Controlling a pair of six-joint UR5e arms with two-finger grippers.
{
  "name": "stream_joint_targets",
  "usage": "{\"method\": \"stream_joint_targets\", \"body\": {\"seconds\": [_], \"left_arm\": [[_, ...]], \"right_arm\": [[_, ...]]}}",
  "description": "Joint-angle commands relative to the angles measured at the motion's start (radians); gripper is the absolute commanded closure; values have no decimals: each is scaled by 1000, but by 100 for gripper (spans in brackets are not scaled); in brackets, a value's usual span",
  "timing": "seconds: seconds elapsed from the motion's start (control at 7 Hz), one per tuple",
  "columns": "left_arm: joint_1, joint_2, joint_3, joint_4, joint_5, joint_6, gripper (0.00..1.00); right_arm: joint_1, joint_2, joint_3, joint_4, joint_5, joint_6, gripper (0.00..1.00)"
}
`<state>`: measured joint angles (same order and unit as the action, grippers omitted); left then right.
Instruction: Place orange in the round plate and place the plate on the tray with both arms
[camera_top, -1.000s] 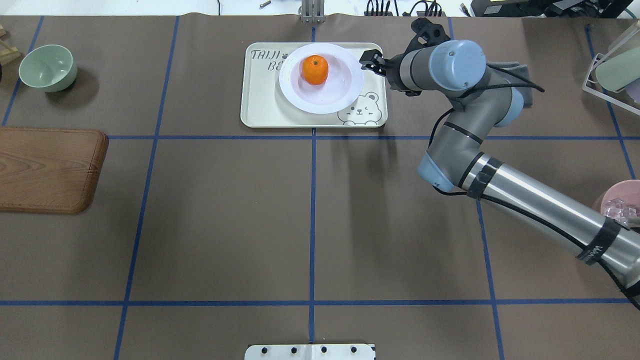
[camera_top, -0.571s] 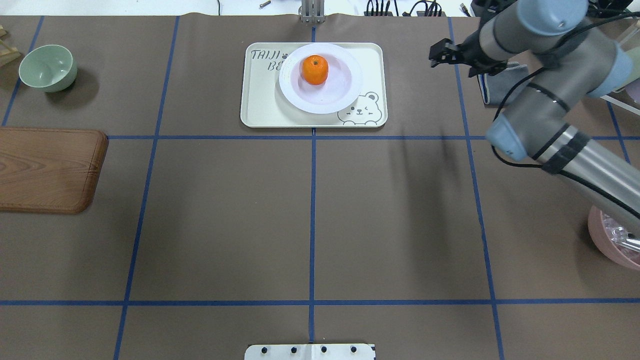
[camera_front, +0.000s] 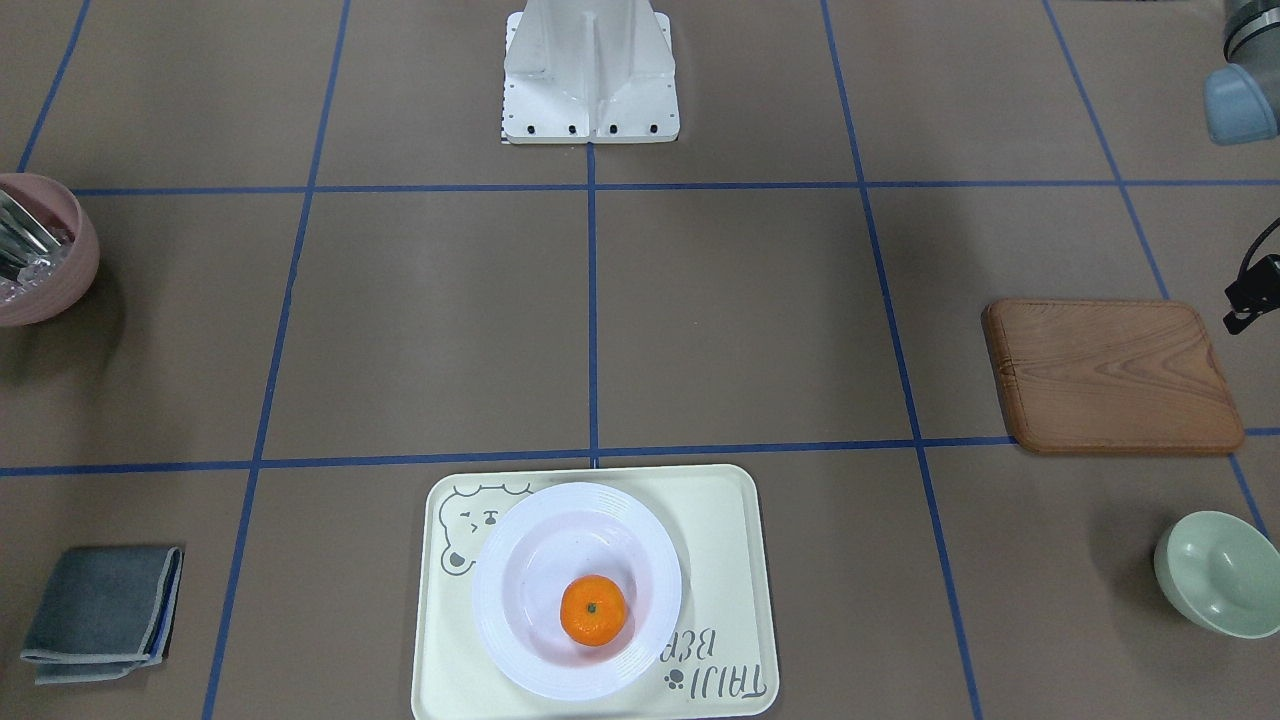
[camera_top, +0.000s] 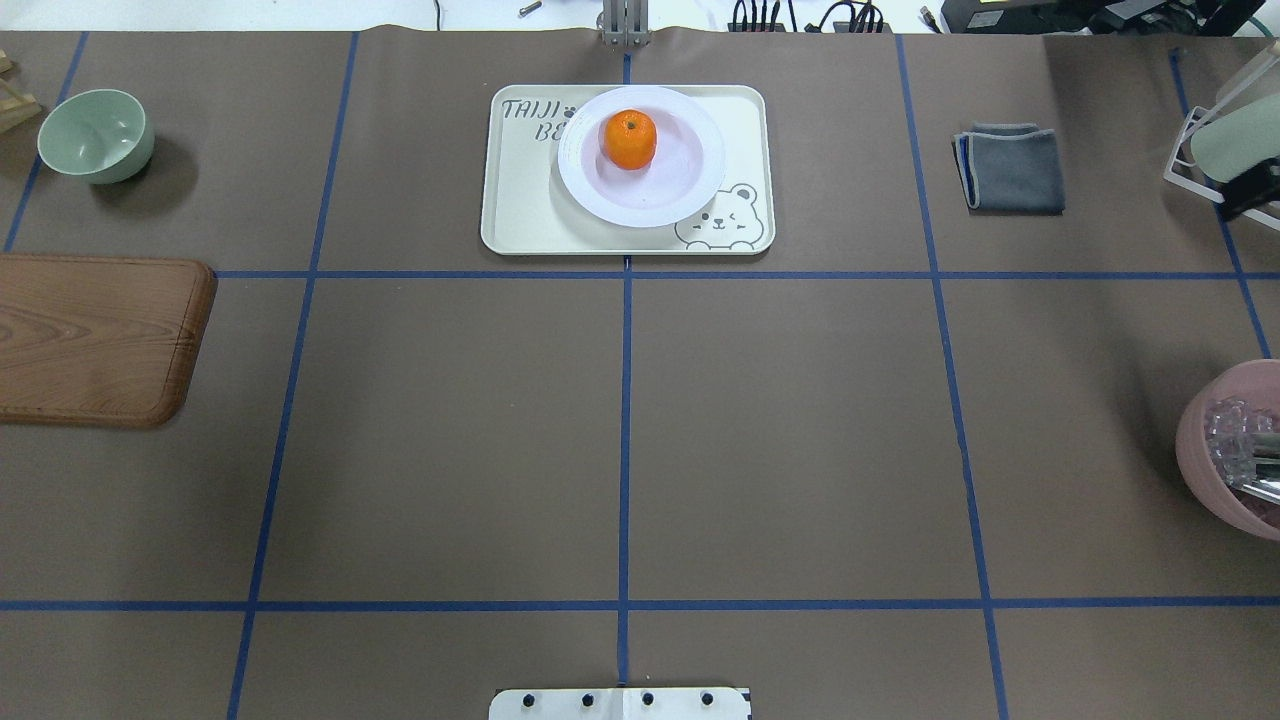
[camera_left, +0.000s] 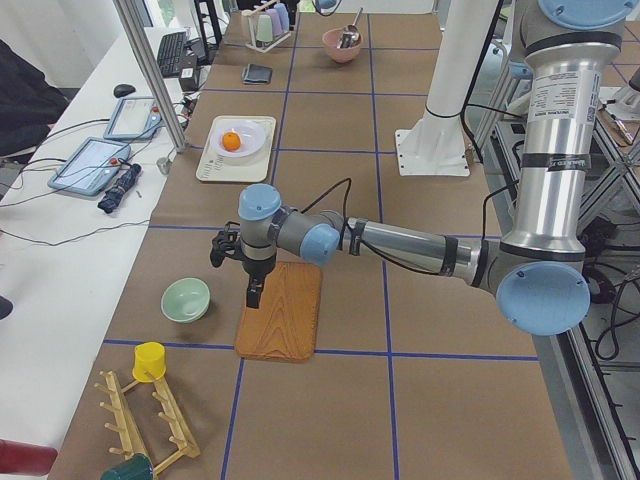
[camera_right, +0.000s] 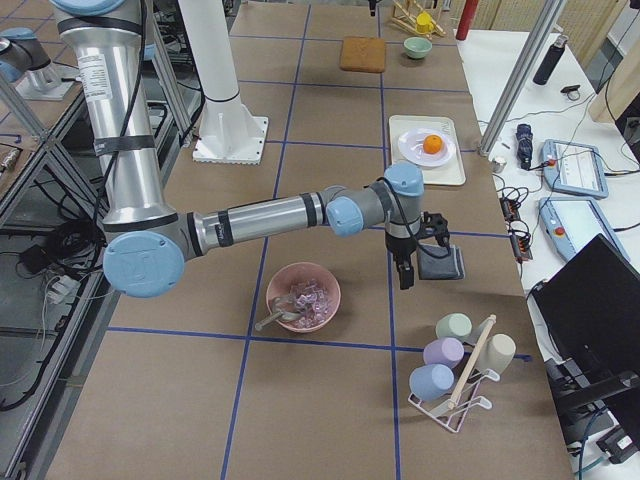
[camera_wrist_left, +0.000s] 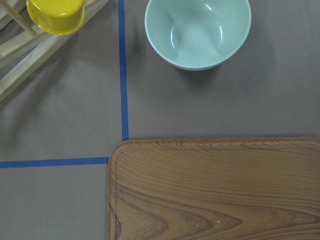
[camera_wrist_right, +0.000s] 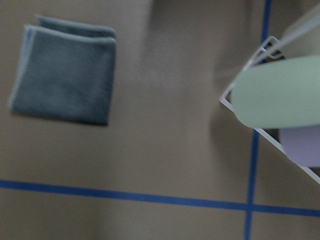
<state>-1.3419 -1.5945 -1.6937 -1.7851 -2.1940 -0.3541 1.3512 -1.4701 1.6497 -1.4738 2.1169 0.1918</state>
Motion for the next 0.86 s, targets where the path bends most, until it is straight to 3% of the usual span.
{"method": "stream_joint_targets", "body": {"seconds": [0.0, 0.14, 0.43, 0.71], "left_arm": [[-25, 75, -32, 6, -77, 3, 1], [-46, 117, -58, 12, -129, 9, 1], [-113, 214, -60, 22, -150, 190, 1], [-216, 188, -64, 244, -136, 362, 1]], "right_arm": [[161, -64, 31, -188, 49, -259, 0], [175, -64, 39, -297, 120, -262, 0], [186, -104, 50, -298, 150, -250, 0], [186, -107, 48, -292, 158, -250, 0]]}}
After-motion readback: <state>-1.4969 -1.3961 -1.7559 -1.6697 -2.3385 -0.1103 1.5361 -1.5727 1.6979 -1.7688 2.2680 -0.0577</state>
